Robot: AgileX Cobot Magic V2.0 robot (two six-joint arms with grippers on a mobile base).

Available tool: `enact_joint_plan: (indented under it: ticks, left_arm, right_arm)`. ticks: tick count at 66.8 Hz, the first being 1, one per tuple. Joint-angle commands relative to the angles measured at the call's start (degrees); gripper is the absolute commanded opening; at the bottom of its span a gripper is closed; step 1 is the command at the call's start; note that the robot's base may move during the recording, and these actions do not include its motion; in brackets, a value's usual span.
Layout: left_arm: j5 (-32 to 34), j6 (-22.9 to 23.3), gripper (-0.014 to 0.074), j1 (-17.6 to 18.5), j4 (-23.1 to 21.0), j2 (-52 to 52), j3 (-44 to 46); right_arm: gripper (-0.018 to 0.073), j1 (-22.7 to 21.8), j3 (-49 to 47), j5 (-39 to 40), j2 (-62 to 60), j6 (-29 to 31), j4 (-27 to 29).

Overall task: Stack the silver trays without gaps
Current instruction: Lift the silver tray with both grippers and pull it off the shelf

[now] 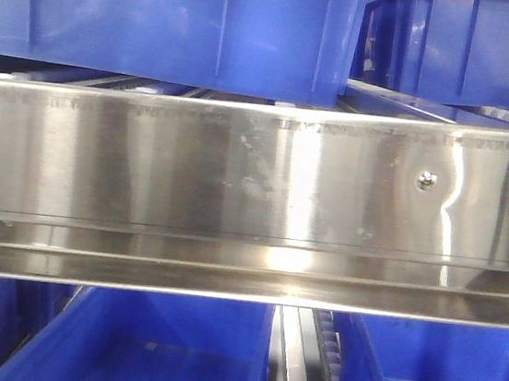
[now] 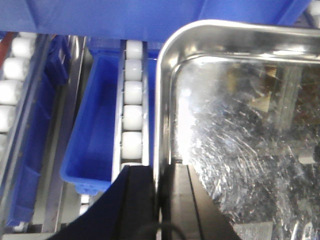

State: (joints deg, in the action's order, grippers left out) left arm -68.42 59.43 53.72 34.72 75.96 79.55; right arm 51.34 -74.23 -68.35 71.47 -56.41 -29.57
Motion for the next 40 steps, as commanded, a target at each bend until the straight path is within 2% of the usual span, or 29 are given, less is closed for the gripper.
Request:
enact_joint_plan:
  ticks: [1, 15, 40]
  left_arm:
    - [3.62, -0.35, -0.0016, 1.0, -2.56, 0.22, 0.87]
    - [3.22, -0.73, -0.0016, 3.52, -1.76, 0.22, 0.87]
    - [3.22, -0.73, -0.0016, 3.52, -1.0, 0.22, 0.87]
  right_arm:
    - [-0.0017, 0.67, -0.28, 6.59, -0.23, -0.19, 0.71]
    - [-0.0017, -0.41, -0.28, 8.34, -0.12, -1.11, 0.06]
    - [-0.0017, -0.51, -0.28, 7.9, -0.12, -1.11, 0.06]
